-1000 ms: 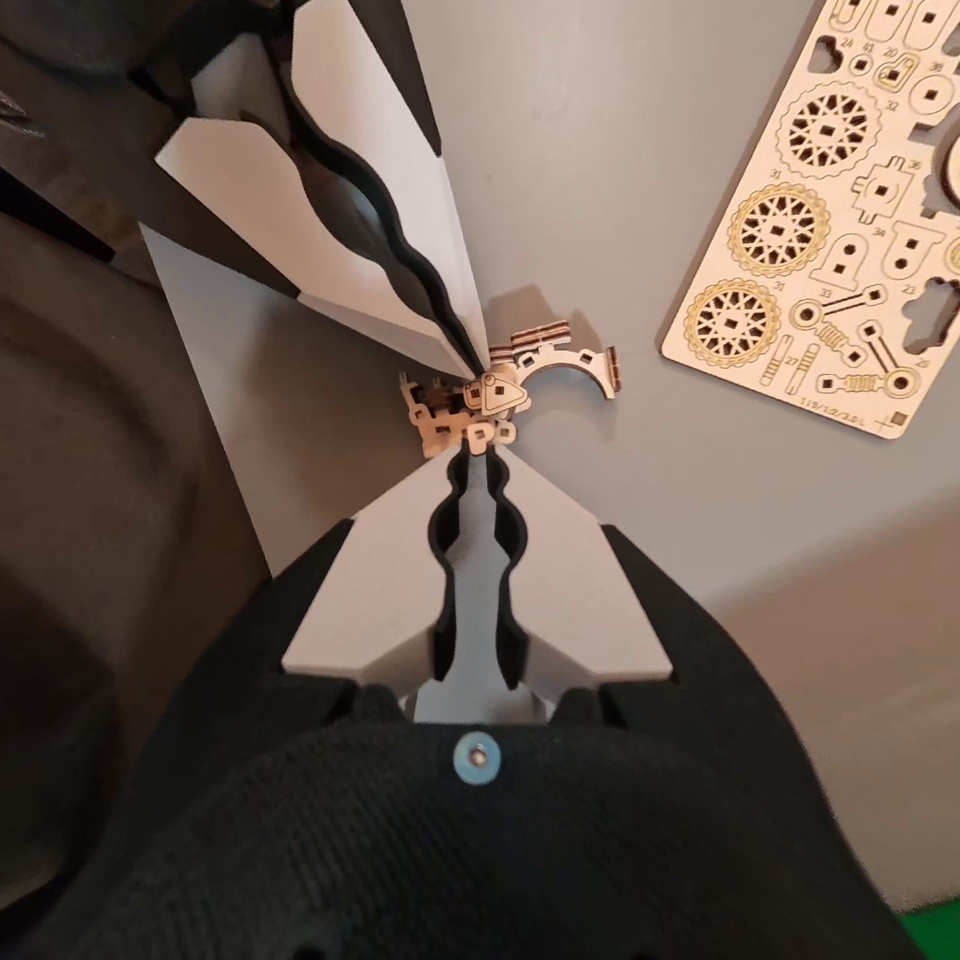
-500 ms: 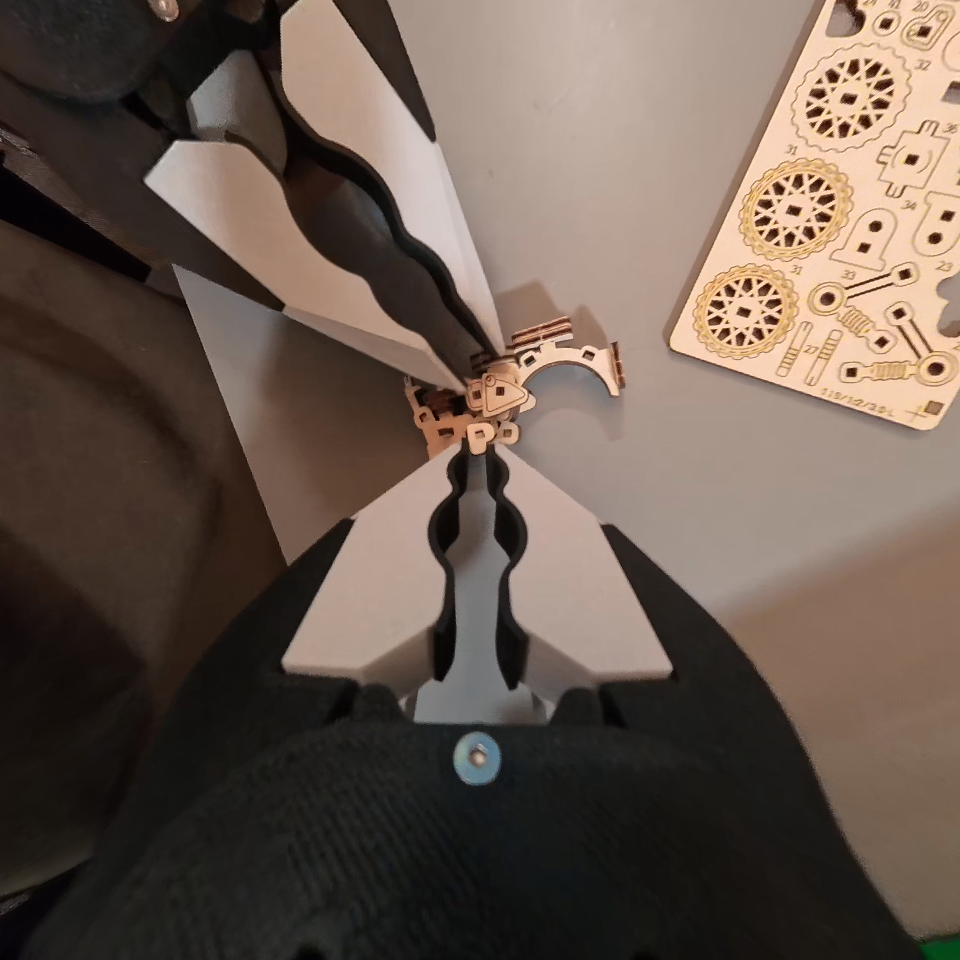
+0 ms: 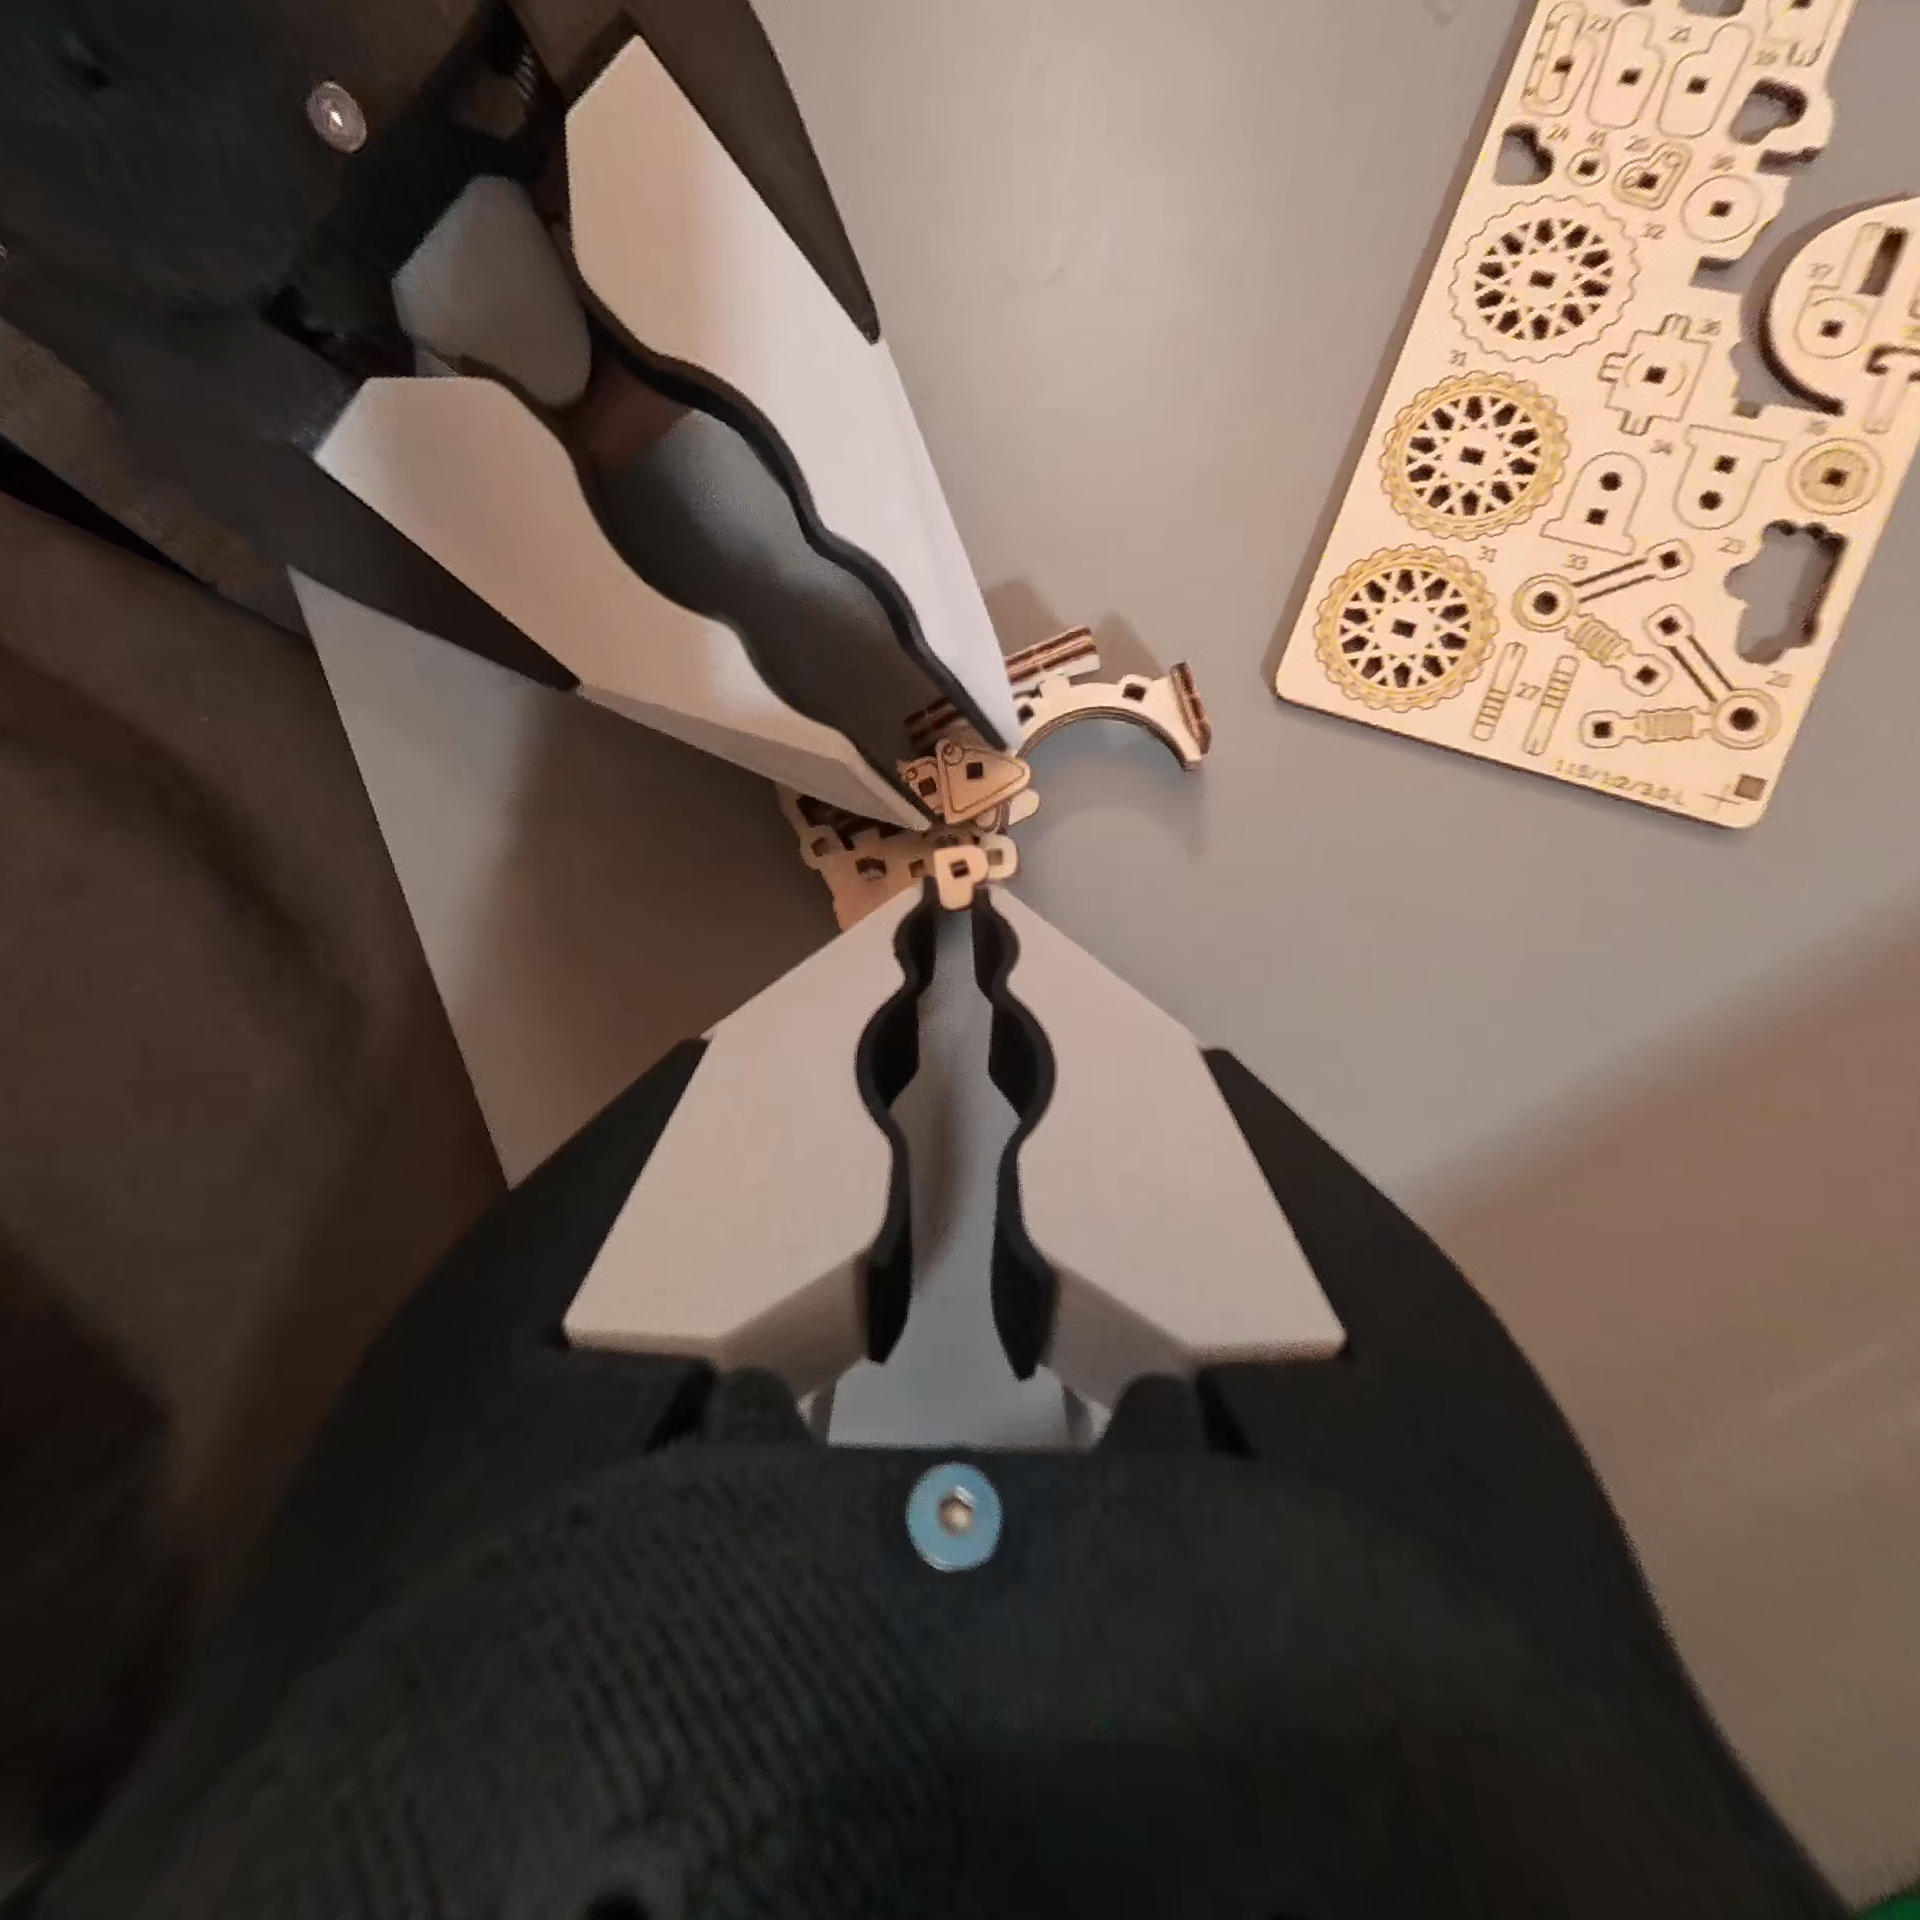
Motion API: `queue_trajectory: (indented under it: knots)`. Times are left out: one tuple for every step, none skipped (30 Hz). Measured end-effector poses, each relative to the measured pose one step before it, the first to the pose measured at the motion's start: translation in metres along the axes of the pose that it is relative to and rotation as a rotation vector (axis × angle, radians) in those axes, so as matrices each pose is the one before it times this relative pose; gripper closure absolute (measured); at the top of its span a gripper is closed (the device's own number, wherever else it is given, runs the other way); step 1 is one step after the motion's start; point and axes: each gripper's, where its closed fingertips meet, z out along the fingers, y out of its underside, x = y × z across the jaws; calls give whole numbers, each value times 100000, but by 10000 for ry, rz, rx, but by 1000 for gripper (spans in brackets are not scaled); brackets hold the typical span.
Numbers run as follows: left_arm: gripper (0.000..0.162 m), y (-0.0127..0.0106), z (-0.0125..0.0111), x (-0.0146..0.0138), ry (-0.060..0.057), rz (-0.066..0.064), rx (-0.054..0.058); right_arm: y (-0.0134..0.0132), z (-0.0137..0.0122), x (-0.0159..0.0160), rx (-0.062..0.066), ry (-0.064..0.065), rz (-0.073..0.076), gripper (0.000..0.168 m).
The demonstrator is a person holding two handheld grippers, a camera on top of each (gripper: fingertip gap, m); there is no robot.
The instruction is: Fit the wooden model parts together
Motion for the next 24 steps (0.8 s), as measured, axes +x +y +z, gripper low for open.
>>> queue_trajectory:
  knots:
    - [147,-29,-29,-5,-19,11,28,-23,-157,17,258,44,-42,164]
    - [147,-19,-16,-7,10,-20,18,-89,-153,-7,269,3,-23,164]
    - [148,7,-8,-12,25,-35,-4,-153,-126,-20,240,-33,-28,164]
    - [148,7,15,17,38,-28,-7,-245,-75,-84,240,-68,-71,164]
    - [149,3,-14,-8,16,-24,5,-226,-31,-81,186,-69,-62,164]
    - [149,-16,-24,-4,11,-19,20,-115,24,-43,85,-56,-31,164]
    - [154,-45,-50,-53,-31,-20,44,40,80,24,7,-6,-23,164]
    - [155,-72,-78,-99,-70,-21,67,128,87,139,-20,52,-20,164]
    - [153,-124,-123,-100,-67,-21,114,129,62,181,8,71,-1,164]
    - [149,-146,-176,-106,-72,-46,145,108,20,165,26,21,47,164]
    - [145,-91,-218,28,33,-106,132,74,-19,147,35,-25,98,164]
    - [142,3,-263,99,90,-187,89,66,-75,222,45,10,123,164]
    - [139,137,-265,75,85,-274,22,105,-118,367,28,87,140,164]
    - [138,244,-276,84,83,-328,-33,219,-147,480,-35,144,164,164]
    - [137,239,-267,80,76,-315,-15,335,-132,515,-93,154,178,164]
    - [135,122,-261,99,75,-270,20,329,-106,472,-79,135,155,164]
    - [132,-29,-244,74,40,-207,52,307,-71,422,-51,146,116,164]
    - [130,-196,-190,45,-15,-121,103,303,-9,369,-47,164,72,164]
    - [129,-231,-121,83,-24,-33,111,306,49,252,-47,135,22,163]
    - [127,-71,-14,60,-58,20,34,304,108,107,-47,96,-7,163]
    - [125,162,69,16,-106,42,-74,343,143,17,-62,81,-33,163]
    - [124,341,148,18,-112,52,-147,386,154,3,-93,90,-45,163]
    - [123,399,154,111,-63,54,-162,364,116,14,-84,102,-49,163]
    - [121,367,149,164,-39,36,-140,89,-26,-72,75,45,-54,164]
